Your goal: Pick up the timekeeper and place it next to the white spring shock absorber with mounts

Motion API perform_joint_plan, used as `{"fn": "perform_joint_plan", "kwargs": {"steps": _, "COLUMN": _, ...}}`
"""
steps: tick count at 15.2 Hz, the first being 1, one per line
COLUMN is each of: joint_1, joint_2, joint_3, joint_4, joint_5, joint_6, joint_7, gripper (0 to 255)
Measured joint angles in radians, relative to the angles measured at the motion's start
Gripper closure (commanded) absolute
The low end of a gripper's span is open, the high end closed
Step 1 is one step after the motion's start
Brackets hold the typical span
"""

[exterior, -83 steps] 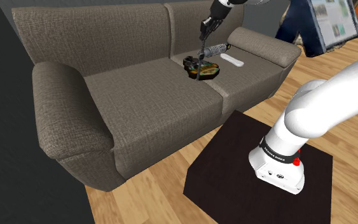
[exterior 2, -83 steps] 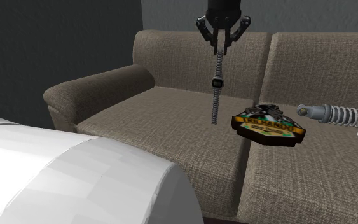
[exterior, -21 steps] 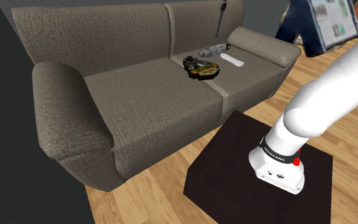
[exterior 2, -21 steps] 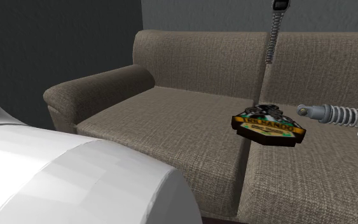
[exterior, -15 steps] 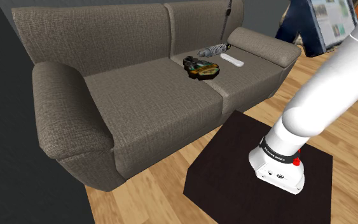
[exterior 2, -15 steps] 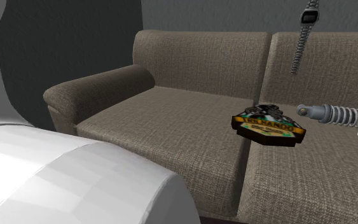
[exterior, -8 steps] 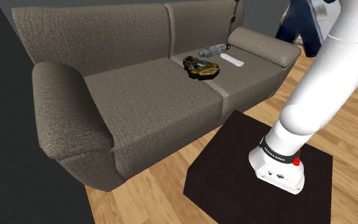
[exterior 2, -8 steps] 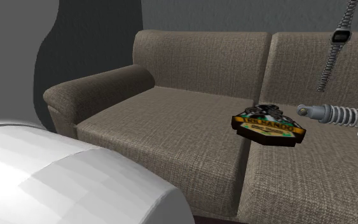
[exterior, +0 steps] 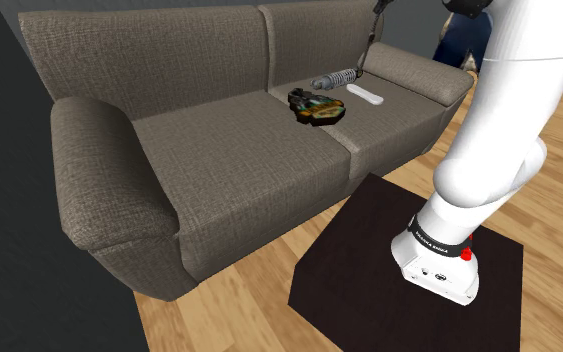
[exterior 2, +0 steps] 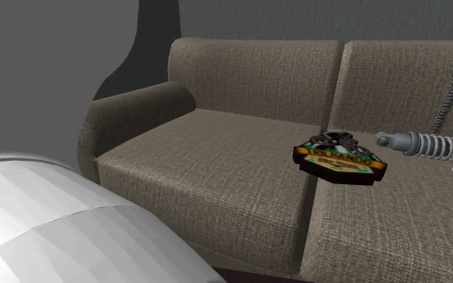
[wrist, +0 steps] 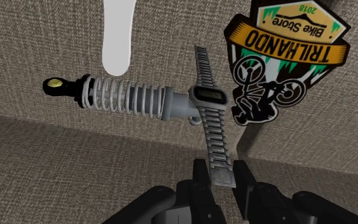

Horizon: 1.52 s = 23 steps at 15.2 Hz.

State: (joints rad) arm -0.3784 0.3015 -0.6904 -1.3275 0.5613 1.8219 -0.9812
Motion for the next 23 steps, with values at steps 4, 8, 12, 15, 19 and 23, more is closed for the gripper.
{"fn": "perform_joint_plan", "kwargs": {"steps": 4, "joint_1": 0.010, "joint_2": -0.007, "joint_3": 0.002, "joint_4": -0.062, "joint_5": 0.002, "joint_6": 0.052, "joint_7": -0.022, "gripper": 255}}
{"fn": "perform_joint_plan", "kwargs": {"steps": 8, "joint_1": 0.020, "joint_2": -0.016, "joint_3": 0.003, "joint_4": -0.128, "joint_5": 0.004, "joint_6": 0.106, "joint_7": -0.044, "gripper": 255}}
{"fn": "perform_joint_plan", "kwargs": {"steps": 12, "joint_1": 0.030, "joint_2": -0.017, "joint_3": 0.007, "joint_4": -0.180, "joint_5": 0.010, "joint_6": 0.155, "joint_7": -0.061, "gripper": 255}}
{"fn": "perform_joint_plan", "kwargs": {"steps": 15, "joint_1": 0.038, "joint_2": -0.023, "joint_3": 0.010, "joint_4": -0.230, "joint_5": 0.015, "joint_6": 0.198, "joint_7": -0.077, "gripper": 255}}
{"fn": "perform_joint_plan", "kwargs": {"steps": 19, "joint_1": 0.042, "joint_2": -0.018, "joint_3": 0.016, "joint_4": -0.277, "joint_5": 0.030, "joint_6": 0.245, "joint_7": -0.100, "gripper": 255}}
{"fn": "perform_joint_plan", "kwargs": {"steps": 23, "joint_1": 0.041, "joint_2": -0.009, "joint_3": 0.022, "joint_4": -0.314, "joint_5": 0.048, "joint_6": 0.284, "joint_7": -0.125, "gripper": 255}}
